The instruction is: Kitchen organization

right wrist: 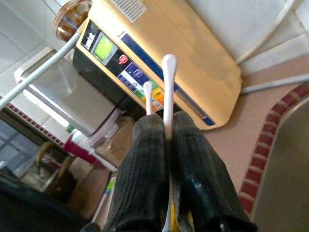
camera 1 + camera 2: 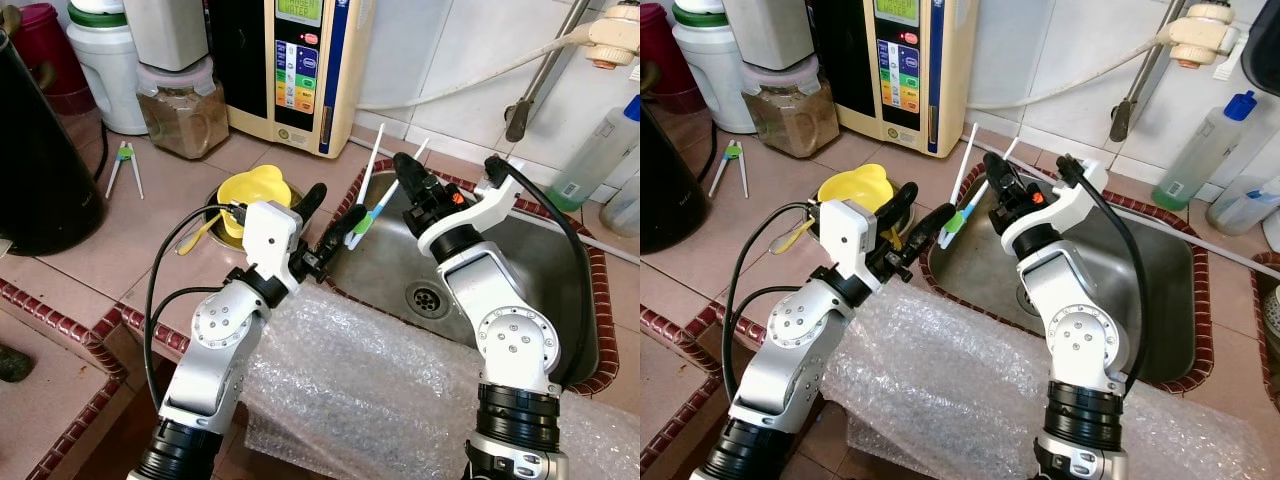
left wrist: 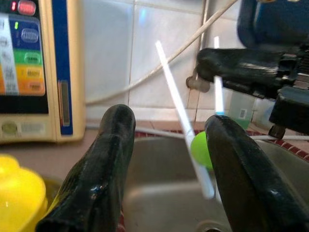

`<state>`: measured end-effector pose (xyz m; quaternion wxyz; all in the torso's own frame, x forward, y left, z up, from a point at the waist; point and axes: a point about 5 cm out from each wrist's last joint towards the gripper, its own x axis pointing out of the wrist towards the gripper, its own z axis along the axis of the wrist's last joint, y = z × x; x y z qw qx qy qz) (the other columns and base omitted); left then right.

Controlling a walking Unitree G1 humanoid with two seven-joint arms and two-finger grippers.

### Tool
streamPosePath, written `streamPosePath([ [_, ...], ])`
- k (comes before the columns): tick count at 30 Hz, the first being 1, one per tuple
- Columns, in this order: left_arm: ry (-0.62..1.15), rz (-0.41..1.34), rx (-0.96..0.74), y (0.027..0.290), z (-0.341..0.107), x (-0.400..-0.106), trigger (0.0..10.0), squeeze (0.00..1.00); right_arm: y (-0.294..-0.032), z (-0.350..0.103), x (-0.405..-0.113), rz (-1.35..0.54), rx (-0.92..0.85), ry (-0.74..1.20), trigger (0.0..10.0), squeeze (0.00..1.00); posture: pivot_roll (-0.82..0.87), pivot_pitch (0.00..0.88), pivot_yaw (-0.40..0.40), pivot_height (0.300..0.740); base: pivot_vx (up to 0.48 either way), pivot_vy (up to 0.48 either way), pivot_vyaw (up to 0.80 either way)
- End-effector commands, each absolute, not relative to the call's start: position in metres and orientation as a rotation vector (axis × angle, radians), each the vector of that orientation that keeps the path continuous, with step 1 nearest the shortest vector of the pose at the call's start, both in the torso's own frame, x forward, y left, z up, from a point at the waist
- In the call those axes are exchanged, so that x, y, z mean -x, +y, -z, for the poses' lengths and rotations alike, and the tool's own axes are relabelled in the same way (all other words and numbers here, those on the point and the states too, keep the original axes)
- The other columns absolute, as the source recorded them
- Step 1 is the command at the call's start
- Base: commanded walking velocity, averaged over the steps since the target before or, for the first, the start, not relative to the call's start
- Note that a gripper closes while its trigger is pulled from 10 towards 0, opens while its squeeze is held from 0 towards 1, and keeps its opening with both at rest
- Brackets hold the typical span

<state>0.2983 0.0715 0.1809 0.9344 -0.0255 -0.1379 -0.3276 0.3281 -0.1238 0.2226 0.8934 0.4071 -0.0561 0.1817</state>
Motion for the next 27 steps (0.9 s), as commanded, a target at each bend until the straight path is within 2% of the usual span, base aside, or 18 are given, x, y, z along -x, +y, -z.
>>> streamPosePath([
  [1, -0.201, 0.705, 0.043, 0.068, -0.174, -0.301, 10.0, 1.00, -0.140, -0.226, -0.335, -0.284, -0.750, -0.152, 0.0, 0.00, 0.01, 0.106, -0.093, 0.740, 0.000, 0.000, 0.00],
  [4, -0.123, 0.766, 0.009, 0.066, -0.160, -0.296, 10.0, 1.00, -0.166, -0.216, -0.343, -0.107, -0.610, -0.135, 0.0, 0.00, 0.01, 0.103, -0.088, 0.740, 0.000, 0.000, 0.00],
  [7, -0.091, 0.786, 0.010, 0.065, -0.156, -0.293, 10.0, 1.00, -0.181, -0.206, -0.345, -0.005, -0.618, -0.113, 0.0, 0.00, 0.01, 0.102, -0.085, 0.740, 0.000, 0.000, 0.00],
  [8, -0.071, 0.808, -0.008, 0.064, -0.153, -0.291, 10.0, 1.00, -0.194, -0.195, -0.345, 0.083, -0.576, -0.081, 0.0, 0.00, 0.01, 0.102, -0.085, 0.740, 0.000, 0.000, 0.00],
  [14, 0.002, 0.841, -0.040, 0.070, -0.145, -0.289, 10.0, 1.00, -0.212, -0.171, -0.343, 0.216, -0.526, -0.006, 0.0, 0.00, 0.01, 0.100, -0.079, 0.740, 0.000, 0.000, 0.00],
  [20, 0.007, 0.836, -0.057, 0.072, -0.145, -0.291, 10.0, 1.00, -0.213, -0.159, -0.343, 0.236, -0.530, 0.038, 0.0, 0.00, 0.03, 0.093, -0.075, 0.740, 0.000, 0.000, 0.00],
  [21, 0.005, 0.834, -0.061, 0.072, -0.146, -0.291, 10.0, 1.00, -0.211, -0.157, -0.344, 0.232, -0.530, 0.043, 4.2, 0.86, 0.03, 0.093, -0.075, 0.740, 0.000, 0.000, 0.00],
  [22, 0.004, 0.830, -0.067, 0.073, -0.146, -0.292, 10.0, 1.00, -0.208, -0.156, -0.344, 0.228, -0.530, 0.046, 6.4, 1.00, 0.03, 0.091, -0.075, 0.740, 0.000, 0.000, 0.00],
  [23, 0.004, 0.830, -0.067, 0.073, -0.146, -0.292, 10.0, 1.00, -0.208, -0.156, -0.344, 0.228, -0.530, 0.046, 6.4, 1.00, 0.03, 0.091, -0.075, 0.740, 0.000, 0.000, 0.00],
  [24, 0.005, 0.829, -0.068, 0.073, -0.146, -0.292, 10.0, 1.00, -0.207, -0.156, -0.345, 0.226, -0.527, 0.047, 10.0, 1.00, 0.03, 0.090, -0.075, 0.740, 0.000, 0.000, 0.00],
  [27, 0.014, 0.825, -0.075, 0.074, -0.146, -0.291, 10.0, 1.00, -0.202, -0.159, -0.348, 0.213, -0.492, 0.036, 10.0, 1.00, 0.04, 0.087, -0.075, 0.740, 0.000, 0.000, 0.00],
])
